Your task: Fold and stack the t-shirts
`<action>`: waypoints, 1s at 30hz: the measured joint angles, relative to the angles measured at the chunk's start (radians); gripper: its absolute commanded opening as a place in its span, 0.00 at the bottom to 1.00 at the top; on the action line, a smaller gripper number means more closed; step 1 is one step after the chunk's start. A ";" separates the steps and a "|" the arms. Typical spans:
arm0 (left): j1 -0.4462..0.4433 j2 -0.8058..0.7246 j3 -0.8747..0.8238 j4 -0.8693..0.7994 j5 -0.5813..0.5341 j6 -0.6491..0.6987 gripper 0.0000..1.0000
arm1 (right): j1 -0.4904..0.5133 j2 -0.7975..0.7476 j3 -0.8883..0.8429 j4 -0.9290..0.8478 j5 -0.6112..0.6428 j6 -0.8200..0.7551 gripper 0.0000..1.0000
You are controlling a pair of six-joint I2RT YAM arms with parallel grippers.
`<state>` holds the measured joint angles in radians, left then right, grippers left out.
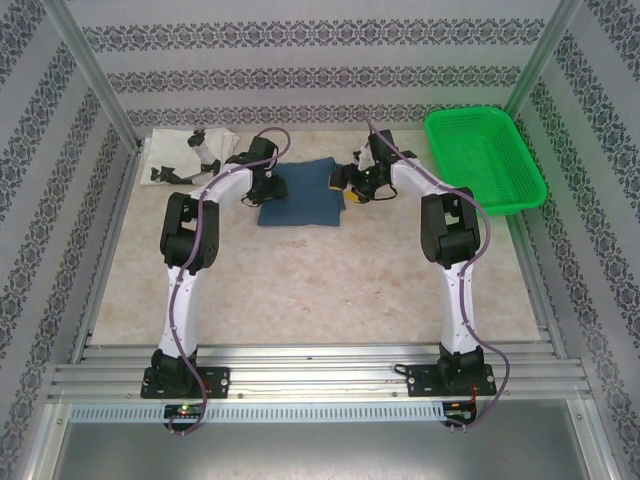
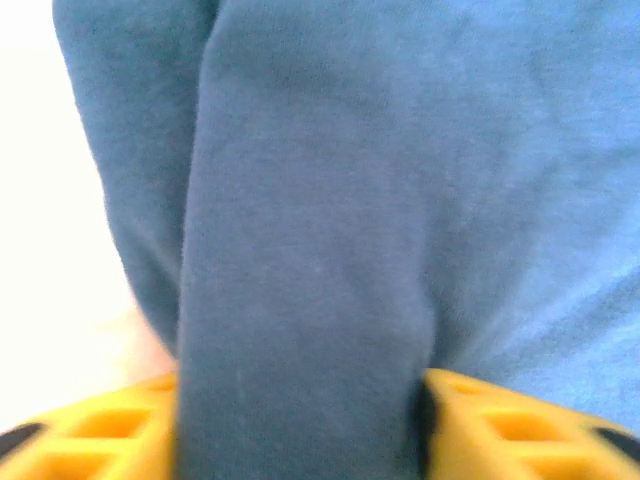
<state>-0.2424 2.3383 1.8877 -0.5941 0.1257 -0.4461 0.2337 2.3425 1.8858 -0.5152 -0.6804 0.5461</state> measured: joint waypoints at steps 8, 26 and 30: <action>-0.001 0.003 0.019 -0.010 -0.016 0.030 0.00 | -0.002 -0.004 -0.073 0.076 -0.017 0.016 0.64; -0.018 0.041 0.468 -0.198 -0.108 0.177 0.00 | -0.016 -0.087 -0.227 0.205 -0.042 0.061 0.64; 0.002 0.091 0.566 -0.243 -0.111 0.209 0.00 | -0.016 -0.104 -0.255 0.214 -0.043 0.061 0.64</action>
<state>-0.2409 2.4294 2.4538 -0.8375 0.0151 -0.2367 0.2176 2.2387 1.6310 -0.3016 -0.7231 0.6067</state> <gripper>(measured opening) 0.088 0.635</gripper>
